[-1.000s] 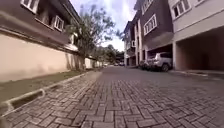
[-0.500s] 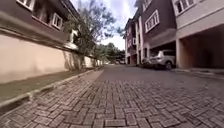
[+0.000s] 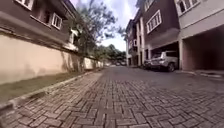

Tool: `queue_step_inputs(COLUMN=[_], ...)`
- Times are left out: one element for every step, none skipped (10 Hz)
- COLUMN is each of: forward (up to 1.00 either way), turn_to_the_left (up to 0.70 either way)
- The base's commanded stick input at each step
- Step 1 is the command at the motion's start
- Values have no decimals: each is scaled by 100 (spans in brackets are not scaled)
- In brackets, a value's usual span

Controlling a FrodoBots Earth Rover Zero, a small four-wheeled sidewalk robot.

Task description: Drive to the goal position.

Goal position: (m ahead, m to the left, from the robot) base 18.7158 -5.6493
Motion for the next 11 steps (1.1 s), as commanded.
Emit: queue_step_inputs(forward=[69,69,69,69,69,69,69,69,69,69,69], turn_to_the_left=[3,3,3,3,3,3,3,3,3,3,3])
